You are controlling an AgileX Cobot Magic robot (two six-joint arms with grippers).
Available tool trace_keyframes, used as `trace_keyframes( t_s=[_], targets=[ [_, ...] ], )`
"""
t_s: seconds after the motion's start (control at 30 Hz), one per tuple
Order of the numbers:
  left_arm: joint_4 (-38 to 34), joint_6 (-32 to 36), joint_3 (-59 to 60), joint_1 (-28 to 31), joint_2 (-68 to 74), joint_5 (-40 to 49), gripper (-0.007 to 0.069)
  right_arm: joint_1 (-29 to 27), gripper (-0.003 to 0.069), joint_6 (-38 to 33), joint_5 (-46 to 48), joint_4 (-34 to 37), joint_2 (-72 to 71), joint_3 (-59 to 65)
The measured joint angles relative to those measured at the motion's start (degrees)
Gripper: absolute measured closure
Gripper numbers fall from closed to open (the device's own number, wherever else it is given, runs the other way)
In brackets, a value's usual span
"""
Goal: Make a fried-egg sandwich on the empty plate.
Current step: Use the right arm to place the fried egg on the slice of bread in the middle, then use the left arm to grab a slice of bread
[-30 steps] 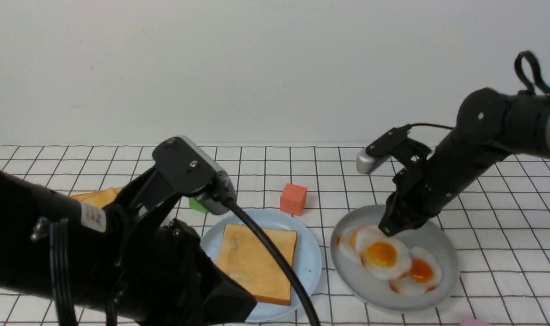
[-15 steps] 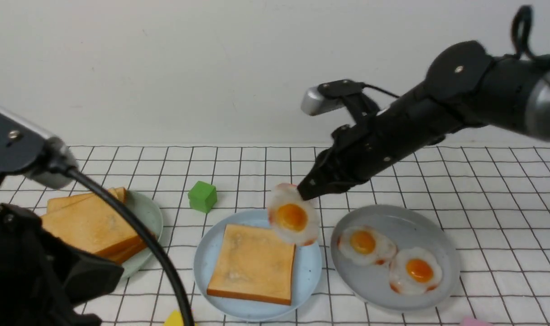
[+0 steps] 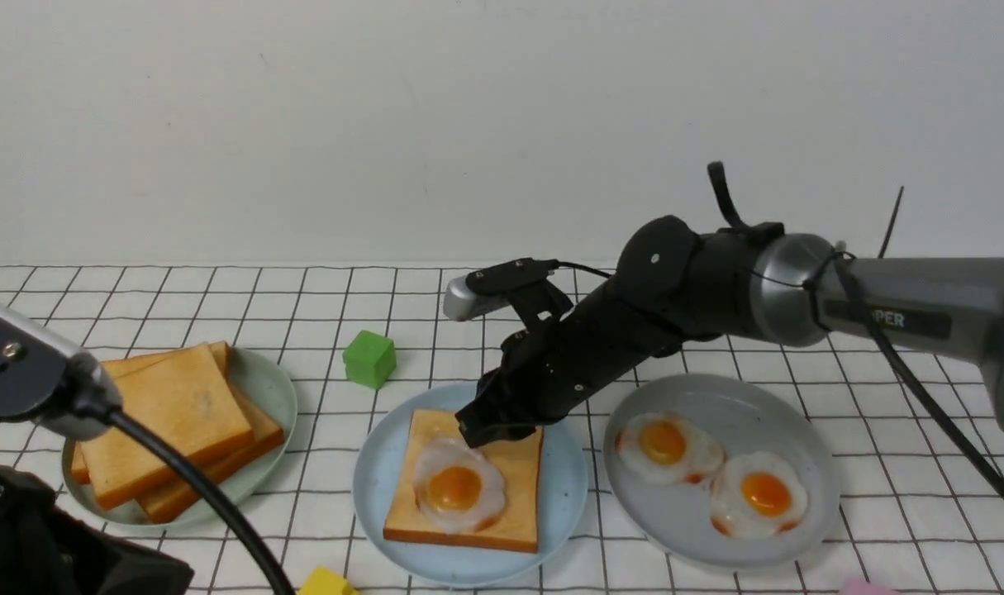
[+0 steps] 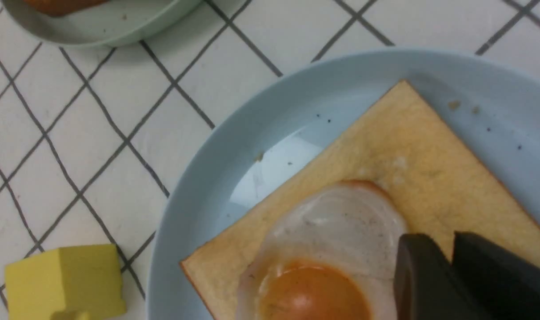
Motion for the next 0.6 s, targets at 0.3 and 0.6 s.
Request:
trace_keyframes(
  t_s=[0.3, 0.6],
  targets=[
    [2.7, -10.6, 0.0, 0.0, 3.0, -9.5, 0.0574, 0.0, 0.024, 7.5, 6.7, -11.1, -14.2, 0.0],
    [11.2, -26.0, -7.8, 12.5, 17.9, -7.9, 0.0568, 0.0, 0.02, 24.1, 21.3, -27.8, -32.8, 1.3]
  ],
)
